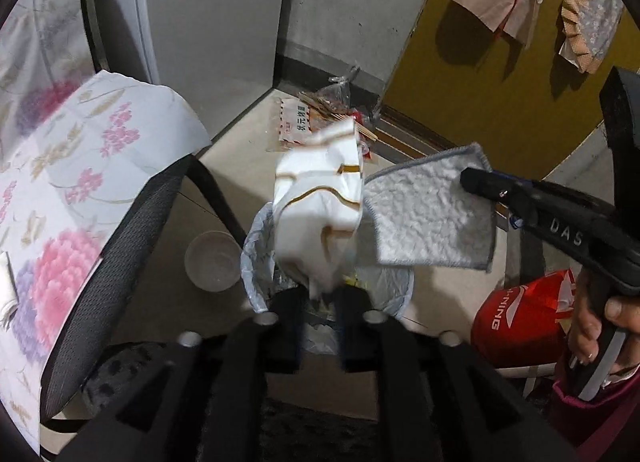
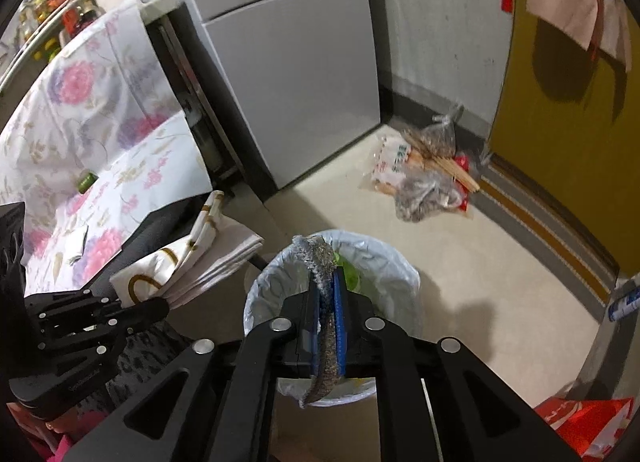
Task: Collect trash
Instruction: 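Carry the paper and pad over the bin and open both grippers, then return to the seat and grasp the green cucumber with the right gripper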
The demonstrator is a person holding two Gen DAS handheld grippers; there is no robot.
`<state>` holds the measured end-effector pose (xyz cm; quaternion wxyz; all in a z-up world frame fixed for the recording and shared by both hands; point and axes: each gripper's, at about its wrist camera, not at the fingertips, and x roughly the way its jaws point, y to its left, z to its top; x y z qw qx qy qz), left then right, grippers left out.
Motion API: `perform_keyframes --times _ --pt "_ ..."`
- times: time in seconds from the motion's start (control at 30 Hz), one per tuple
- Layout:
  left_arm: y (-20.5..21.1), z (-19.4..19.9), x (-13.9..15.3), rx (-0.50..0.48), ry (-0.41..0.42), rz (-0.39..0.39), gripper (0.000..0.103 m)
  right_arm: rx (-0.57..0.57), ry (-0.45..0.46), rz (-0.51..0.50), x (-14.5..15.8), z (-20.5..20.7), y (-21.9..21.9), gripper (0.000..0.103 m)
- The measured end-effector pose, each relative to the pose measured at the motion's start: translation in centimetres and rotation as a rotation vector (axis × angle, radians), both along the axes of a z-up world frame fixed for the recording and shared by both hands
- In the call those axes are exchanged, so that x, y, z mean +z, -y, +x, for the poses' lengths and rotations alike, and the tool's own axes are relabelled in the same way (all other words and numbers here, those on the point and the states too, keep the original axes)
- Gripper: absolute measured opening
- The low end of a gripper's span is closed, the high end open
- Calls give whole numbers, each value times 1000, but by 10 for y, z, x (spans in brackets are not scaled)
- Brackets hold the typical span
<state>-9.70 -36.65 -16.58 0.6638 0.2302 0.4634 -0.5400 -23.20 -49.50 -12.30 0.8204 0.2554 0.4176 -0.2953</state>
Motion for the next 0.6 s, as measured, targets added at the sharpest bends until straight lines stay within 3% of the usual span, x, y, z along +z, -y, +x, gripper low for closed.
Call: perform_keyframes --times 0.07,0.1,0.27,0.6 --pt "1 1 1 -3 -10 -14 40 -19 -1 -11 1 -3 4 30" --pt "1 2 2 -7 -13 -22 42 -27 3 -24 4 -5 4 35" --pt "-12 11 17 40 12 -62 43 -43 41 -63 20 -9 5 35" --pt "-93 65 63 298 135 -167 49 95 160 -140 63 30 -35 35"
